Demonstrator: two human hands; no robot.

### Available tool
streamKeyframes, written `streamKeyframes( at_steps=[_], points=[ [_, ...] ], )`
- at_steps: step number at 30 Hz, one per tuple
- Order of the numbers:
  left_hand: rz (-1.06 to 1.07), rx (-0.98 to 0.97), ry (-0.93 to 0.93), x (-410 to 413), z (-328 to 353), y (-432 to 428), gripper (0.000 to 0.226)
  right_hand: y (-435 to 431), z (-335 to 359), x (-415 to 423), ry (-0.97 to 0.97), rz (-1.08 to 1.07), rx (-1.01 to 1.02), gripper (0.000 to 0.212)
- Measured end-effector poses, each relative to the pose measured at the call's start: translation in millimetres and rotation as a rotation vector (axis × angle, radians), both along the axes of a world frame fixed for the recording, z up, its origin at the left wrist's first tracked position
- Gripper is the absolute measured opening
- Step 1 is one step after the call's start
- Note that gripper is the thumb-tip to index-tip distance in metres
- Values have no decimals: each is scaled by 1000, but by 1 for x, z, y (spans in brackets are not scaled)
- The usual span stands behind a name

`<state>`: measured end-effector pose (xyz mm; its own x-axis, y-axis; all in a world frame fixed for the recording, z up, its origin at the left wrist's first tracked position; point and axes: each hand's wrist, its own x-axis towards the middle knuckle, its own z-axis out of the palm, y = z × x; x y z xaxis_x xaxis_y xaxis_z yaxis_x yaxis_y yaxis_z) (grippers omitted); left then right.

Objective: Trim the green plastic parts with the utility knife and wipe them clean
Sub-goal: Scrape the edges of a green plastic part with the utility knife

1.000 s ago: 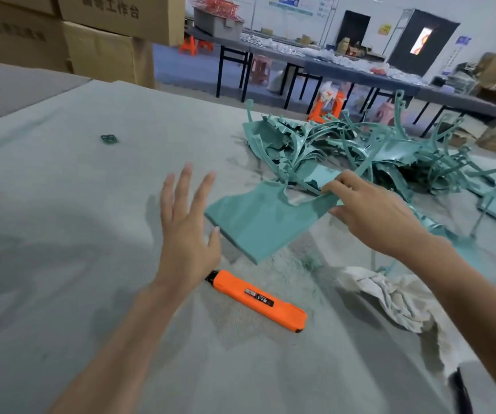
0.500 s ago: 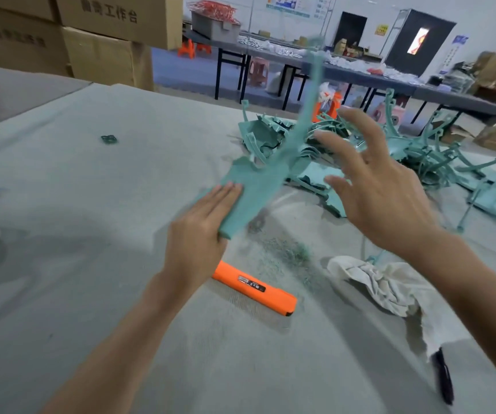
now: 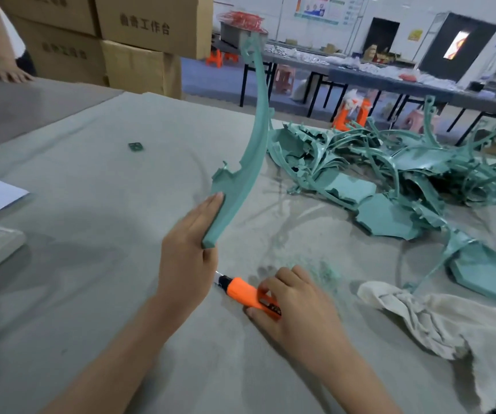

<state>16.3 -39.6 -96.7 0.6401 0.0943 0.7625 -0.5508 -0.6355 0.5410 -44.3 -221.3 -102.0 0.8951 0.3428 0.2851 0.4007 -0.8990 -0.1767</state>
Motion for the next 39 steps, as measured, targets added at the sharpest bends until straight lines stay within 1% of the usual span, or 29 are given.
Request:
streamKeyframes(
  at_steps=[2,4,6,8,10,13,15,17,18,21,23,27,30,36,39],
  points=[
    [-9,-4,-6,-1,-1,-2,59,-4,-4,1,8,-7,54,27],
    [-2,4,-3,-2,0,-3,56,-12,-3,2,42,-65,152,29],
    [15,9,28,-4,3,-3,47,-24,-1,4,41,-136,265,27],
    [44,-10,57,-7,6,-3,33,-36,3,6,30,-212,365,18],
    [79,-29,61,-10,9,-3,24,-44,5,6,11,-265,507,19],
    [91,-55,38,-16,11,-6,24,-46,5,5,-53,-296,691,18],
    [89,-87,29,-21,12,-11,23,-41,6,3,-94,-284,727,15],
    [96,-151,43,-26,9,-17,15,-35,7,0,-125,-256,741,11],
    [98,-202,79,-28,8,-21,16,-31,8,-2,-131,-247,761,9],
    [76,-330,231,-32,2,-30,34,-20,10,-7,-126,-216,837,7],
    [52,-342,269,-36,2,-36,36,-16,11,-10,-135,-184,821,9],
    [25,-279,234,-39,3,-44,38,-7,11,-16,-125,-89,786,22],
    [9,-223,229,-40,-1,-45,22,-1,10,-21,-129,-40,727,27],
    [-24,-233,276,-40,-2,-43,13,5,10,-29,-121,14,659,31],
    [-45,-255,284,-42,-1,-43,32,5,10,-31,-124,44,667,31]
  ],
)
